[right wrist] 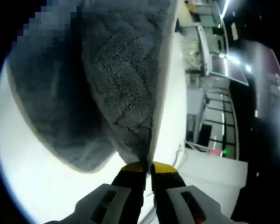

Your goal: Open the folded towel by lifting each exposed corner and separating the folded layers until the towel lies flat within the target outline without major curled edges

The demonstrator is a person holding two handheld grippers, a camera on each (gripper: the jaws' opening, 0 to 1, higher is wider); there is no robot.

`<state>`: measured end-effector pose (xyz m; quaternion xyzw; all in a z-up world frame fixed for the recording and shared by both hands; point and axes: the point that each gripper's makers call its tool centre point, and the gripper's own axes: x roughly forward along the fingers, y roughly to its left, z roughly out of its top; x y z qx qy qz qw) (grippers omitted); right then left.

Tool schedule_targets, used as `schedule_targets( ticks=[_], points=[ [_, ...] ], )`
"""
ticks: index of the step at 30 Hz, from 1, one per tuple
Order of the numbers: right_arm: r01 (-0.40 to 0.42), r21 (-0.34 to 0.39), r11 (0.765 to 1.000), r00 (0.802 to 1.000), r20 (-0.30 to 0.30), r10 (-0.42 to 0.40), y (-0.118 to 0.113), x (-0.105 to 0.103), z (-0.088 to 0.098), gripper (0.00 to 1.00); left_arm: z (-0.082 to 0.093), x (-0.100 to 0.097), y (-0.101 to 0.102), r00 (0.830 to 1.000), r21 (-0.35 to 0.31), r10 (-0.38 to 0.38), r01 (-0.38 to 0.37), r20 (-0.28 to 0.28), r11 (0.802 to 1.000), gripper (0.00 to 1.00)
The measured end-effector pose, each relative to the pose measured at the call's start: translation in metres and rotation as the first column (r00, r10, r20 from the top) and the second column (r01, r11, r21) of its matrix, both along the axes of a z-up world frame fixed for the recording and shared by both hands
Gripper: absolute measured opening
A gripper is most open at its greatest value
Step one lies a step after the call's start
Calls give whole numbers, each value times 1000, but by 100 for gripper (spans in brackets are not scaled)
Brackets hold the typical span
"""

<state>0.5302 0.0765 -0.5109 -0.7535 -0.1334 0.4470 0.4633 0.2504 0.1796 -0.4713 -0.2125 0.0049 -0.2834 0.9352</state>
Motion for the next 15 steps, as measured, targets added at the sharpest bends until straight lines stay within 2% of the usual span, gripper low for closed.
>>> schedule_targets(
  ticks=[5, 15],
  points=[
    [0, 3, 1000, 1000, 14, -1, 10, 1, 3, 0, -3, 2, 9, 999, 26, 35, -35, 1, 999, 3],
    [6, 29, 1000, 999, 36, -7, 28, 4, 15, 0, 1, 1, 26, 997, 28, 81, -82, 14, 996, 3]
  ],
)
